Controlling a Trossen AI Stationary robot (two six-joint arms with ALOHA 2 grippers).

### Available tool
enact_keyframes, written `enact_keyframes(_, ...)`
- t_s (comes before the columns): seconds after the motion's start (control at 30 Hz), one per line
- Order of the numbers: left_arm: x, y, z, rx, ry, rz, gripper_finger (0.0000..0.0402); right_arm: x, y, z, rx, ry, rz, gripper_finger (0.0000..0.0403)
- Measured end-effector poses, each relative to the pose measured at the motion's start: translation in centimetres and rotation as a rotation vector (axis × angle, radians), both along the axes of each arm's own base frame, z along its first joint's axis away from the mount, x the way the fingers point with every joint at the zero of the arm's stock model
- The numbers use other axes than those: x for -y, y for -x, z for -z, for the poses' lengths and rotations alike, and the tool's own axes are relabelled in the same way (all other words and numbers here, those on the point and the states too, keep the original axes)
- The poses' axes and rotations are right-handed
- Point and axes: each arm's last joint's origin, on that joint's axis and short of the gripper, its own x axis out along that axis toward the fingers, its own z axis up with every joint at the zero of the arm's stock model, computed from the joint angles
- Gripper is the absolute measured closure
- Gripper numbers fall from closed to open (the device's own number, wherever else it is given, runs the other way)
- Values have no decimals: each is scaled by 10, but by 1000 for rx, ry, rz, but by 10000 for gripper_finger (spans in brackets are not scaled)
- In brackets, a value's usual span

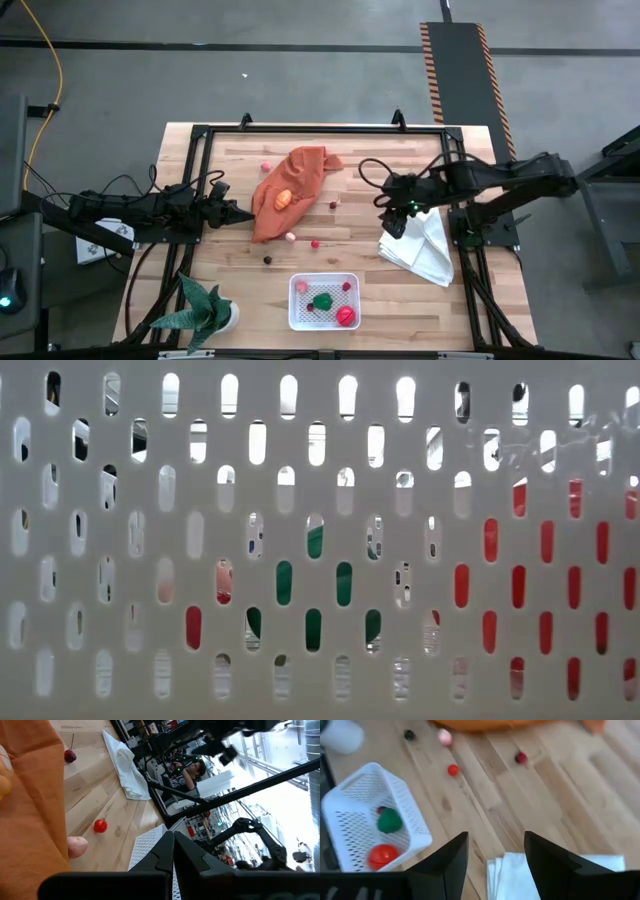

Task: Pick and placing Produce into tupperware
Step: Put the top red cherry into the white bin

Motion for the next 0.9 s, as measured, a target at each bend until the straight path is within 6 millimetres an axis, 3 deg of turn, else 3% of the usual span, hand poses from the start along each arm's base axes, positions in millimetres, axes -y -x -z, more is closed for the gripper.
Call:
enact_keyframes(0.13, 0, 0, 0, 0, 0, 0, 401, 9, 2, 32, -64, -46, 49, 219)
enact_keyframes(0.33, 0, 0, 0, 0, 0, 0, 401, 18, -8, 64, -49, -94, 72, 219)
enact_keyframes(0.53, 0, 0, 0, 0, 0, 0, 401, 30, -32, 81, -33, -87, 60, 219)
enact_keyframes(0.9, 0, 0, 0, 0, 0, 0, 401, 48, -79, 99, -132, 9, -182, 219)
